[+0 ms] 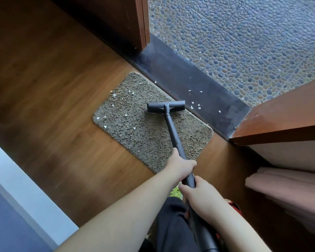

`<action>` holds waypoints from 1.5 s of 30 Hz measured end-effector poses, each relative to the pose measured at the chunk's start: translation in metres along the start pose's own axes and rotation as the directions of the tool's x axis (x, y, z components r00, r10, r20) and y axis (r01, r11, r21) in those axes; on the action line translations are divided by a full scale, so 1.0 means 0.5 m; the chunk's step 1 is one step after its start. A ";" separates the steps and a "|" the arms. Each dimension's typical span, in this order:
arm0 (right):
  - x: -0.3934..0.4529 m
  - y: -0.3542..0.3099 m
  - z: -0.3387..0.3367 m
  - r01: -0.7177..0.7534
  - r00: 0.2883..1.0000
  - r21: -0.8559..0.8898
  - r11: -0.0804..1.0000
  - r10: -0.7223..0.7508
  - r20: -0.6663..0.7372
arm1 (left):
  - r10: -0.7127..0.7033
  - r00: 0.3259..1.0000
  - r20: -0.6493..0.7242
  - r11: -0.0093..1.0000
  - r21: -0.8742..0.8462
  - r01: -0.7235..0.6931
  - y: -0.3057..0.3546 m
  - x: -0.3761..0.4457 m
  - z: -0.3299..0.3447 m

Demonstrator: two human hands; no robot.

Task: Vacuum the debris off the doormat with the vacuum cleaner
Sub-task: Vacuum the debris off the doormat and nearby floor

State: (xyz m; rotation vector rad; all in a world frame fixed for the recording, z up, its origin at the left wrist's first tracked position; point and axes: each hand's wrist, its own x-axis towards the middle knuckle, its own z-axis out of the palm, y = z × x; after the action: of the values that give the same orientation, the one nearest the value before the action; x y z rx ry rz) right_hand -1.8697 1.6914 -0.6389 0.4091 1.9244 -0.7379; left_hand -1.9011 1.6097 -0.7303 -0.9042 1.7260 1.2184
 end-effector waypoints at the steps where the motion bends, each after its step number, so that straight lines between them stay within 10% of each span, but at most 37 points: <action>1: 0.010 -0.013 -0.006 0.008 1.000 0.023 1.000 -0.008 -0.001 | 0.009 1.000 -0.010 1.000 0.004 -0.009 0.013 0.010 -0.006; 45: 0.064 -0.069 -0.034 0.015 0.995 0.070 0.997 -0.022 0.098 | -0.040 0.994 -0.107 0.998 -0.054 0.034 0.047 0.073 -0.037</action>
State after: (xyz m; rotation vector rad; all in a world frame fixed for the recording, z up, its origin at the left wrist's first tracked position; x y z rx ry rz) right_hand -1.9156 1.6752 -0.6511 0.3904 1.8167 -0.8236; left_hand -1.9410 1.5949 -0.7509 -1.0456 1.7607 1.2152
